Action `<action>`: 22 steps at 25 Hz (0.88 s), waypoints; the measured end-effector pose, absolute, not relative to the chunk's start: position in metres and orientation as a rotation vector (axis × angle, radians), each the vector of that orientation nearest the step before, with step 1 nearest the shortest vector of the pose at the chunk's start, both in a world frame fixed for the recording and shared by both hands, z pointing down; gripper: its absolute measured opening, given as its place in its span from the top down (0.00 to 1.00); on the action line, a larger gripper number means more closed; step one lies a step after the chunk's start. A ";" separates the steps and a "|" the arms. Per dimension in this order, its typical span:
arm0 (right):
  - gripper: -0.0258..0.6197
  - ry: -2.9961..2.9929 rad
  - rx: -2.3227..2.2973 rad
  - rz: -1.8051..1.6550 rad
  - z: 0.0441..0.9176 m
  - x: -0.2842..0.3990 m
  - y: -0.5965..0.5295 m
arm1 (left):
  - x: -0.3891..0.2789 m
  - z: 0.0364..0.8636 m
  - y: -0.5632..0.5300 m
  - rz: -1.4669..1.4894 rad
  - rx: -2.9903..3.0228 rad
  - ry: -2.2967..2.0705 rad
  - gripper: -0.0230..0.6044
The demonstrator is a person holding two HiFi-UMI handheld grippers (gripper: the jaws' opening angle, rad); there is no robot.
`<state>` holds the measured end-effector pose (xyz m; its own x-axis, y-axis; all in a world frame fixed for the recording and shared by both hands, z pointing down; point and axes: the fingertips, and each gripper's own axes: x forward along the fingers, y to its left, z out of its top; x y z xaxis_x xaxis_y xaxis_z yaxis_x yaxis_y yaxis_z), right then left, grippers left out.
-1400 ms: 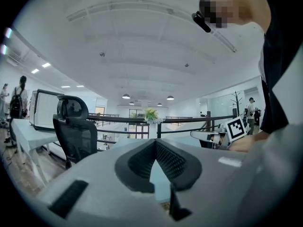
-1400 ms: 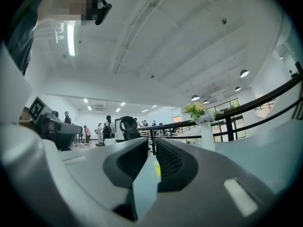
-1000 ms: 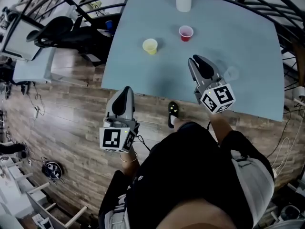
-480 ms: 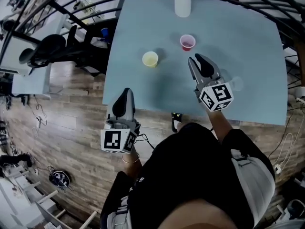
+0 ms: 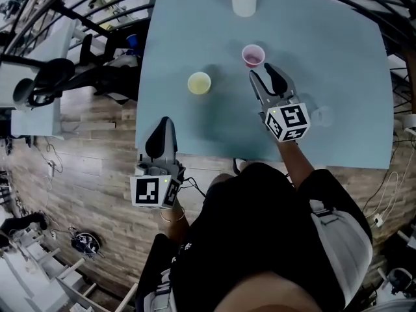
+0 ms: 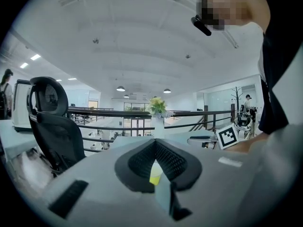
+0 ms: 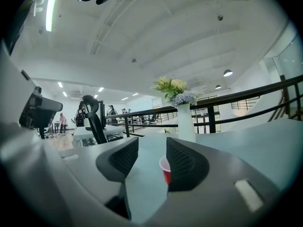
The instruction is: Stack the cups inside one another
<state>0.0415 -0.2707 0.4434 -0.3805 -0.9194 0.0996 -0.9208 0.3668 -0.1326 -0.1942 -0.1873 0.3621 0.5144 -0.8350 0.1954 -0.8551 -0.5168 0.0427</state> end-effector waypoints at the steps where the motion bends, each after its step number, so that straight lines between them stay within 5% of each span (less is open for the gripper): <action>1: 0.68 -2.578 1.752 0.260 0.446 0.044 -0.275 | -0.194 0.363 -0.191 0.232 2.620 -1.463 0.98; 22: 0.48 -2.421 1.746 0.279 0.494 0.058 -0.328 | -0.188 0.377 -0.215 0.298 2.589 -1.442 0.98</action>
<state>0.0582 -0.3284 0.4945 -0.3148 -0.9224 0.2237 -0.9491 0.3080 -0.0659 -0.1877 -0.2155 0.3770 0.5147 -0.8198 0.2510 -0.8522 -0.5213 0.0449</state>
